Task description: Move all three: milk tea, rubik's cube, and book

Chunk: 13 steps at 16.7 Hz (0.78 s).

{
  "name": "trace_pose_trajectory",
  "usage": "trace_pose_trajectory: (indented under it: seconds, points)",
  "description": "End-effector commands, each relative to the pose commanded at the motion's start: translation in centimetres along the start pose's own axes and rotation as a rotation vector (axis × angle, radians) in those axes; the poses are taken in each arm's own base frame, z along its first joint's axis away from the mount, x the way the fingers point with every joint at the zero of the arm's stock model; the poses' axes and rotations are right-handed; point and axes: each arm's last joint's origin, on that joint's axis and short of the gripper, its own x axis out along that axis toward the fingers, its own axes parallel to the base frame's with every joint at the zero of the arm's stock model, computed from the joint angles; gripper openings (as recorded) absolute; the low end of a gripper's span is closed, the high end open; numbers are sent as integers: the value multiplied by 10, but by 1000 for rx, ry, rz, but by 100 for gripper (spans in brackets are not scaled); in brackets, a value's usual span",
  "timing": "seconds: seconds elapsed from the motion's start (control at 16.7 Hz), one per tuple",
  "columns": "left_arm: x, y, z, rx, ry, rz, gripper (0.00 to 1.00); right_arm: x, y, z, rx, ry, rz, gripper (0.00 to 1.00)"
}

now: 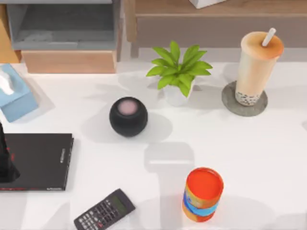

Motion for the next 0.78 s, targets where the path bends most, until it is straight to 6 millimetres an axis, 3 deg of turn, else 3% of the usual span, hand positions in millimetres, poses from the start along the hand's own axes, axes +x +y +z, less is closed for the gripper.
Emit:
trace_pose_trajectory:
  seconds: [0.12,0.3,0.54,0.78]
  points:
    - [0,0,0,0,0,0,100,-13,4,25,-43,-106,-40,0]
    - [0,0,0,0,0,0,100,-45,26,83,-140,-357,-116,0]
    - [0,0,0,0,0,0,100,-107,88,166,-202,-851,-153,0]
    - [0,0,0,0,0,0,100,-172,149,204,-130,-1289,-68,0]
